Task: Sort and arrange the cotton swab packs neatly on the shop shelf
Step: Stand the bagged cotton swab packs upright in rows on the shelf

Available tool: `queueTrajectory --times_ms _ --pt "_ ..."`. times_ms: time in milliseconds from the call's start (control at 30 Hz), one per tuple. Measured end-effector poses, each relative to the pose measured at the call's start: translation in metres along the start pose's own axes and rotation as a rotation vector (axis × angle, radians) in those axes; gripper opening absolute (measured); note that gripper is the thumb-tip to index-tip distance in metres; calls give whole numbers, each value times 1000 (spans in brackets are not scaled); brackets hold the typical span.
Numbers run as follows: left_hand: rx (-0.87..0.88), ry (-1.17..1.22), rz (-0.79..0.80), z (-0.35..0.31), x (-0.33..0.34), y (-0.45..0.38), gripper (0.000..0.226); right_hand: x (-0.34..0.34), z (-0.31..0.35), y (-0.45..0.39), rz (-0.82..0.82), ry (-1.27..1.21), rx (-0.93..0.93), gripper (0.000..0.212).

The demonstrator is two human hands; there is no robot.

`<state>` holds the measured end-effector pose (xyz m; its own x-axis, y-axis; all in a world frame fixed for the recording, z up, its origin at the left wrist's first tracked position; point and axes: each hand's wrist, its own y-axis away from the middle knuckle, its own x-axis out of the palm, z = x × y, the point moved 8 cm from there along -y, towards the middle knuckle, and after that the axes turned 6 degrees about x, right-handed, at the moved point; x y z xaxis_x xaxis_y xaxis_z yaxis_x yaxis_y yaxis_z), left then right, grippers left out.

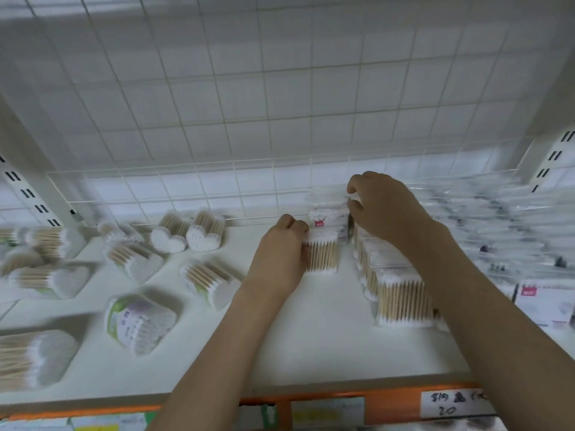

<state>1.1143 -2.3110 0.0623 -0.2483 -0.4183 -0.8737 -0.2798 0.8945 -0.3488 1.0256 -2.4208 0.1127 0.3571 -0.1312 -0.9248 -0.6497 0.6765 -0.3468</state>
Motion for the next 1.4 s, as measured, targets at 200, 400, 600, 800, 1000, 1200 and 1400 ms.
queueTrajectory --times_ms 200,400,600,800,1000,1200,1400 --pt "32 -23 12 -5 11 -20 40 -15 -13 17 -46 -47 28 25" --pt "34 -34 14 -10 17 -33 33 -24 -16 32 -76 -90 43 27" --pt "44 -129 29 -10 18 -37 37 -22 -4 49 -74 -168 68 27" --pt "7 -226 37 3 -7 -17 62 -8 24 64 -68 -224 80 23" --pt "-70 -228 -86 37 -74 52 43 8 91 88 -20 -310 46 26" --pt "-187 -188 -187 102 -143 147 31 23 202 114 21 -351 -66 26" --pt "-286 -244 -158 204 -211 240 32 39 339 137 55 -413 -139 25"
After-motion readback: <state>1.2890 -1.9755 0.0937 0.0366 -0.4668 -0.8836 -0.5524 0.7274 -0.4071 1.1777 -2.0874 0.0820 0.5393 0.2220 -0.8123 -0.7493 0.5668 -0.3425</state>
